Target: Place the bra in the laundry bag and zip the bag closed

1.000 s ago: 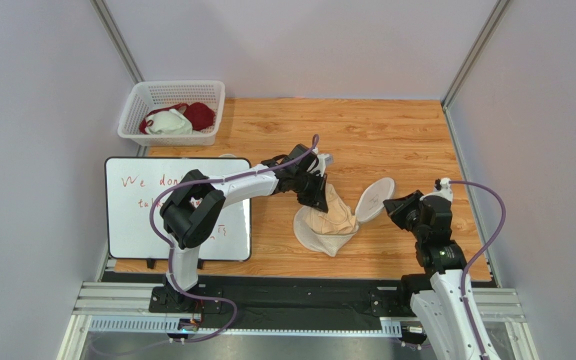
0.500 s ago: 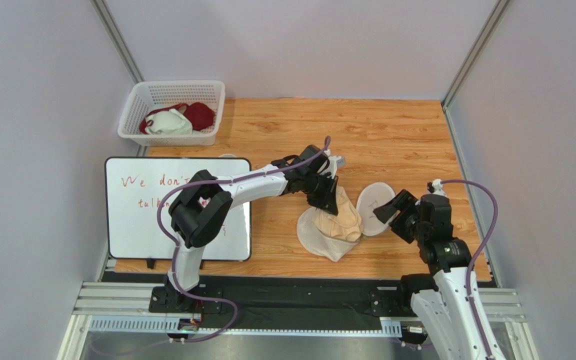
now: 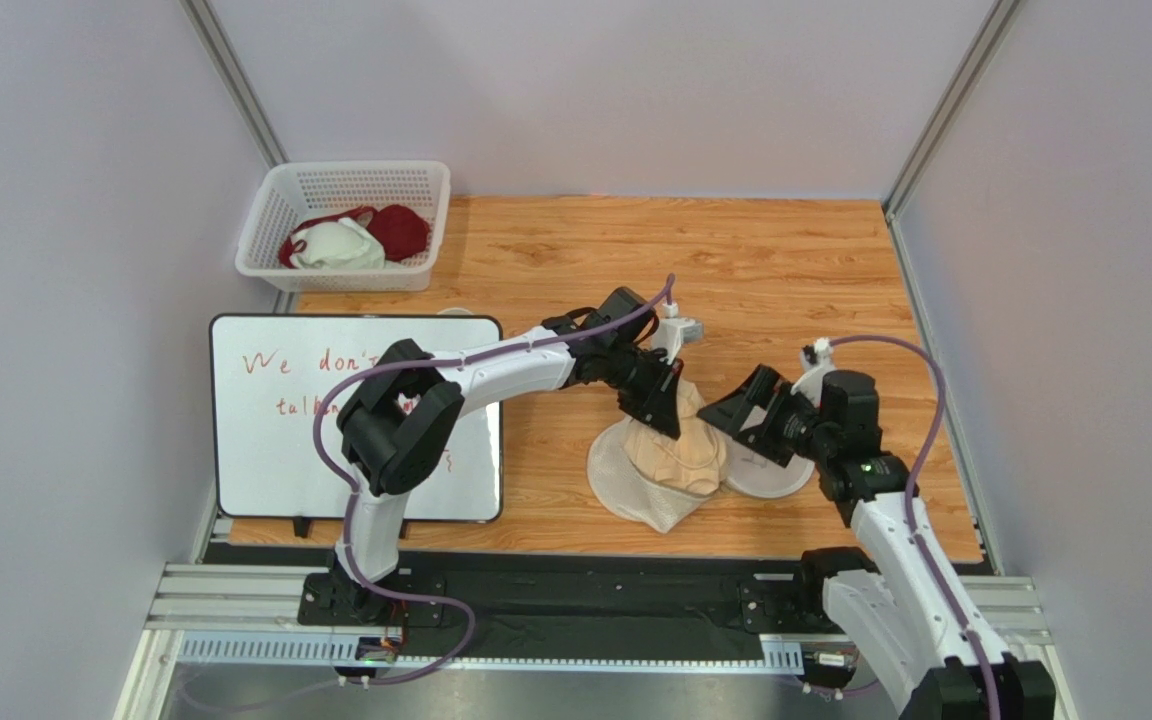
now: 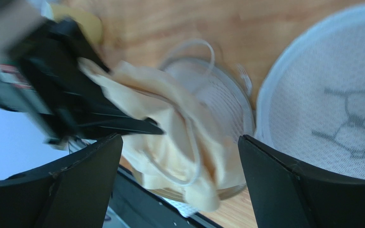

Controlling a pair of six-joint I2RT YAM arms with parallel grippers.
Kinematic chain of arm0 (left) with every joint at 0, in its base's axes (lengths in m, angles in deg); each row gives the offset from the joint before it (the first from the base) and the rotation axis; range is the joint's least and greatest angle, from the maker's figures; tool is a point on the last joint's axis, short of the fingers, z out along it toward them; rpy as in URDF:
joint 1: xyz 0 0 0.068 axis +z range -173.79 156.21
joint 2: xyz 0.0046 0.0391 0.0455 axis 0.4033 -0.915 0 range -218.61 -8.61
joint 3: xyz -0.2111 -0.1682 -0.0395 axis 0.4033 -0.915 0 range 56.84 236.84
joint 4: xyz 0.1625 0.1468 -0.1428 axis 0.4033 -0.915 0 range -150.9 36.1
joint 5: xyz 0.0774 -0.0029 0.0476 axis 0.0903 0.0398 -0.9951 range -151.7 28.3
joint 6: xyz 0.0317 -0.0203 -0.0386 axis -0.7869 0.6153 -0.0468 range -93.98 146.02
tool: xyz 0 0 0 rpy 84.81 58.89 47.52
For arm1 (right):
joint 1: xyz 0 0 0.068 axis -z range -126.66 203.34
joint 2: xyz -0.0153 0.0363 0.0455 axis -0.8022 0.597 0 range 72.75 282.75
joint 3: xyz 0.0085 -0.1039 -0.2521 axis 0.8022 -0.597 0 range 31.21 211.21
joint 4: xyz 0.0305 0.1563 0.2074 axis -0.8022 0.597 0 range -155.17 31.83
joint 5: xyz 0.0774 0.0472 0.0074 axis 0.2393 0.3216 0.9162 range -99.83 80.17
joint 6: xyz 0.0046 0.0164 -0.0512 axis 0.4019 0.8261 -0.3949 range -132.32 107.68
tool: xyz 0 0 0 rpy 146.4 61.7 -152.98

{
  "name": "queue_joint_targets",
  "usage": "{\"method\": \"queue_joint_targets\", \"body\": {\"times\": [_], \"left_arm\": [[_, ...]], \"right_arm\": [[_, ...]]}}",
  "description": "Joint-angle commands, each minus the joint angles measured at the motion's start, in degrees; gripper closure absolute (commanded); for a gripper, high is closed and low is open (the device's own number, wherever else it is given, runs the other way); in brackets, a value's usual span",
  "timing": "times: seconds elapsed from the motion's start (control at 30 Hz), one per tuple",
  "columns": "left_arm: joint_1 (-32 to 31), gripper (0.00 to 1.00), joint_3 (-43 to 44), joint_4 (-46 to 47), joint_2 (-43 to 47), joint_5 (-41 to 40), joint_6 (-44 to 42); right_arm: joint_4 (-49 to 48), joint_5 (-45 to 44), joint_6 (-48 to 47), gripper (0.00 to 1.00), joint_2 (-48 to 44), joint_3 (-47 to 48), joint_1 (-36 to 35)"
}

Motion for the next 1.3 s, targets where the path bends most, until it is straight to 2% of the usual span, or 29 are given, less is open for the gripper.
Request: {"method": "queue_joint_targets", "body": {"times": [0.0,0.1,0.2,0.33,0.37,0.43,0.53,0.57,0.6,0.67,0.77,0.83,0.9,1.0,1.13,1.2,1.27], "left_arm": [[0.23,1.0,2.67,-1.16,2.11,9.0,-8.71],[0.59,1.0,3.63,-2.83,1.85,12.0,-11.44],[0.85,1.0,5.56,-5.11,0.88,13.23,-12.86],[0.94,1.0,7.15,-5.91,0.18,14.55,-13.47],[0.94,1.0,7.41,-5.91,0.17,14.64,-13.56],[1.03,1.0,7.59,-6.35,0.26,14.81,-13.83],[0.94,0.99,8.64,-8.02,0.44,13.25,-14.26],[0.94,0.86,8.73,-8.81,0.87,11.67,-14.18],[1.03,0.75,8.56,-9.25,1.49,9.65,-13.66],[1.03,0.52,7.24,-9.17,4.46,4.29,-11.82],[1.11,0.35,4.43,-7.67,9.99,-3.36,-9.26],[1.29,0.32,2.86,-7.58,12.47,-9.33,-5.93],[1.9,0.31,2.58,-10.38,15.46,-17.38,-1.55],[2.08,0.35,0.04,-12.86,17.84,-21.91,2.24],[2.08,0.44,-6.2,-12.33,17.58,-24.47,5.06],[2.08,0.44,-7.52,-11.54,16.79,-24.21,5.86],[2.08,0.39,-7.7,-10.31,15.56,-23.51,6.47]], "right_arm": [[-16.42,9.95,-0.06,0.0,2.53,-5.84,-0.56],[-24.31,15.04,2.22,0.0,3.94,-9.44,-1.26],[-27.6,17.08,2.14,0.04,4.91,-12.08,-2.67],[-29.89,18.57,3.11,0.21,4.04,-13.75,-3.55],[-29.89,18.66,3.11,0.34,3.16,-14.01,-3.64],[-29.2,18.4,3.11,0.46,2.28,-14.37,-3.64],[-26.12,16.38,1.36,0.77,0.96,-14.19,-3.55],[-24.55,14.11,0.66,0.95,0.7,-14.02,-3.64],[-21.05,12.52,-0.14,1.0,0.26,-13.58,-3.64],[-15.59,7.25,-1.9,1.0,-0.27,-12.53,-3.55],[-12.4,5.13,-1.55,1.0,-1.33,-12.7,-3.64],[-11.62,4.95,-1.02,1.0,-2.47,-12.79,-3.64],[-9.25,3.99,-0.5,1.0,-4.22,-12.18,-3.64],[-3.45,1.88,-0.85,1.0,-5.63,-9.45,-3.55],[2.35,0.82,-0.67,1.0,-5.99,-7.34,-3.55],[3.33,1.08,-0.67,1.0,-5.72,-6.99,-3.64],[4.29,1.52,-0.5,1.0,-5.55,-7.34,-3.64]]}}
